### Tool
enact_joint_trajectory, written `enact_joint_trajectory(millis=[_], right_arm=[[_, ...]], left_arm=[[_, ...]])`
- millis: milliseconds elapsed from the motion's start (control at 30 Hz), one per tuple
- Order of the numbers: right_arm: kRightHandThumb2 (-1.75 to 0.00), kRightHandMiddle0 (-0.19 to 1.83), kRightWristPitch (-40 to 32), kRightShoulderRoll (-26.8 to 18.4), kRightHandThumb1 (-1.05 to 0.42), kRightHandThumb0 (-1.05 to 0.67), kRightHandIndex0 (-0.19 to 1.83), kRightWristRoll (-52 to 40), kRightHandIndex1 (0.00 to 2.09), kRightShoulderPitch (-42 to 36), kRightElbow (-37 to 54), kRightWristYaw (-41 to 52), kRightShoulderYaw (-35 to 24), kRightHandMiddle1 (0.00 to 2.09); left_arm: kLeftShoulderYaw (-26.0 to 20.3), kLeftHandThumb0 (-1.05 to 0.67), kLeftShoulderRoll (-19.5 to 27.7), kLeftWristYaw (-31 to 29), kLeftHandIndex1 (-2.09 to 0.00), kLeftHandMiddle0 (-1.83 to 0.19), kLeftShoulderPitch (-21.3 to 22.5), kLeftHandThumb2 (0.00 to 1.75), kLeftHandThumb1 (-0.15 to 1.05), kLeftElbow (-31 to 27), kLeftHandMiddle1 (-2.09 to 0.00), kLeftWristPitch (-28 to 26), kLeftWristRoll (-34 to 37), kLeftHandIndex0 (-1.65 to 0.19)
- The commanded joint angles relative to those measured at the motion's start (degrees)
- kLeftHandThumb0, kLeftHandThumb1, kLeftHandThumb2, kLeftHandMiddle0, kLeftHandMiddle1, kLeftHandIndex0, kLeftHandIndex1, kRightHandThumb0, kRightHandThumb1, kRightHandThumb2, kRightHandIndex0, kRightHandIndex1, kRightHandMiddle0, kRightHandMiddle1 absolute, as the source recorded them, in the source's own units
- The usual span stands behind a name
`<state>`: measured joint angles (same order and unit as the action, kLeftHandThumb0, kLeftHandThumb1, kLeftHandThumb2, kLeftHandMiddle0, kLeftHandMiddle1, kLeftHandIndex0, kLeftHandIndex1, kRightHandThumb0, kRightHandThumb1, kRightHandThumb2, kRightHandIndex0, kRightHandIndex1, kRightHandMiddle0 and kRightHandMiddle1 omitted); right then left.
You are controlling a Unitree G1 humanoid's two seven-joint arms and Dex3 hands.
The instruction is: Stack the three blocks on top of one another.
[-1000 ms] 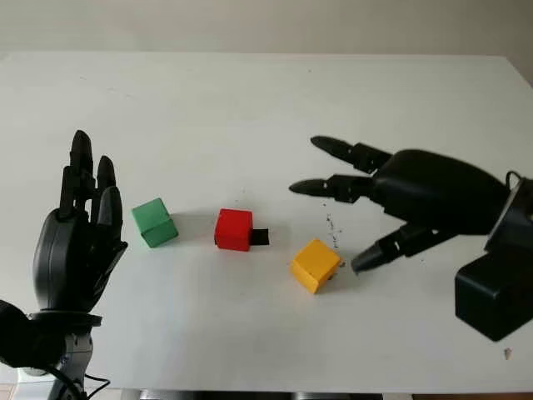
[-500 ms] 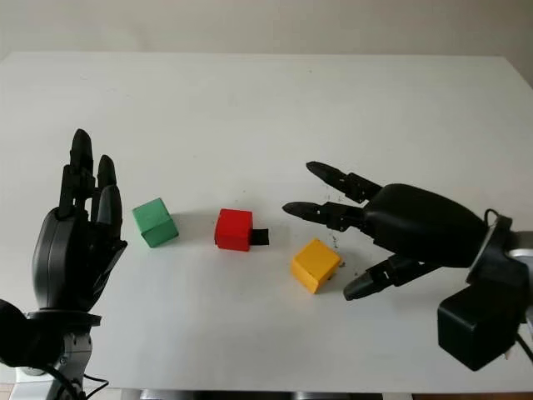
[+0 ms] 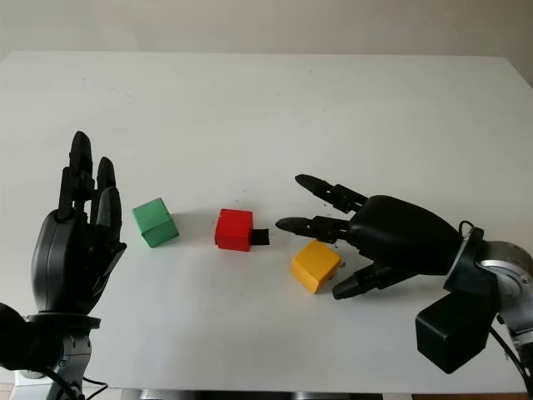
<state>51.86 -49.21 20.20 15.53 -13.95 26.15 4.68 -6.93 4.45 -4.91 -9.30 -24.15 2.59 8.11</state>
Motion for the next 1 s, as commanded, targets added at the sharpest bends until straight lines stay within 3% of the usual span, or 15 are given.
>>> enact_joint_trajectory(millis=[0, 167, 267, 300, 500, 967], right_arm=[[-0.05, 0.35, 0.8, 0.3, -0.95, -0.52, -0.12, 0.2, 0.06, 0.9, -0.6, -0.6, 0.3, 0.16], [-0.05, 0.42, 1.9, 0.7, -0.95, -0.5, -0.09, 0.4, 0.07, 1.5, -1.7, -1.7, 0.6, 0.23], [-0.05, 0.11, 2.9, 0.9, -0.96, -0.47, -0.04, 0.4, 0.06, 1.8, -2.5, -2.4, 0.5, 0.99], [-0.06, 0.05, 3.2, 1.0, -0.97, -0.47, -0.04, 0.5, 0.06, 1.9, -2.7, -2.7, 0.5, 1.15], [-0.06, 0.01, 4.3, 1.2, -1.01, -0.44, -0.01, 1.1, 0.06, 2.3, -3.5, -4.4, 0.3, 1.56], [-0.06, 0.04, 4.8, 1.0, -1.03, -0.4, 0.03, -0.4, 0.06, 3.5, -4.2, -3.9, 0.7, 1.65]], left_arm=[[-0.1, -0.64, -0.1, 0.1, -0.05, 0.17, -0.7, 0.52, 1.05, -1.2, -0.06, 0.5, 0.1, 0.18], [-0.2, -0.64, 0.0, -0.2, -0.05, 0.17, -0.7, 0.51, 1.05, -1.0, -0.05, 0.6, 0.2, 0.18], [-0.1, -0.64, 0.0, 0.0, -0.05, 0.17, -0.8, 0.52, 1.05, -1.0, -0.05, 0.5, 0.0, 0.18], [-0.1, -0.64, 0.1, -0.1, -0.05, 0.17, -0.8, 0.52, 1.05, -1.0, -0.05, 0.6, 0.0, 0.18], [0.0, -0.64, 0.0, 0.1, -0.05, 0.17, -0.7, 0.52, 1.05, -0.9, -0.06, 0.7, -0.3, 0.18], [0.4, -0.64, 0.2, 0.2, -0.05, 0.17, 0.3, 0.53, 1.05, -1.1, -0.05, -0.4, -0.7, 0.19]])
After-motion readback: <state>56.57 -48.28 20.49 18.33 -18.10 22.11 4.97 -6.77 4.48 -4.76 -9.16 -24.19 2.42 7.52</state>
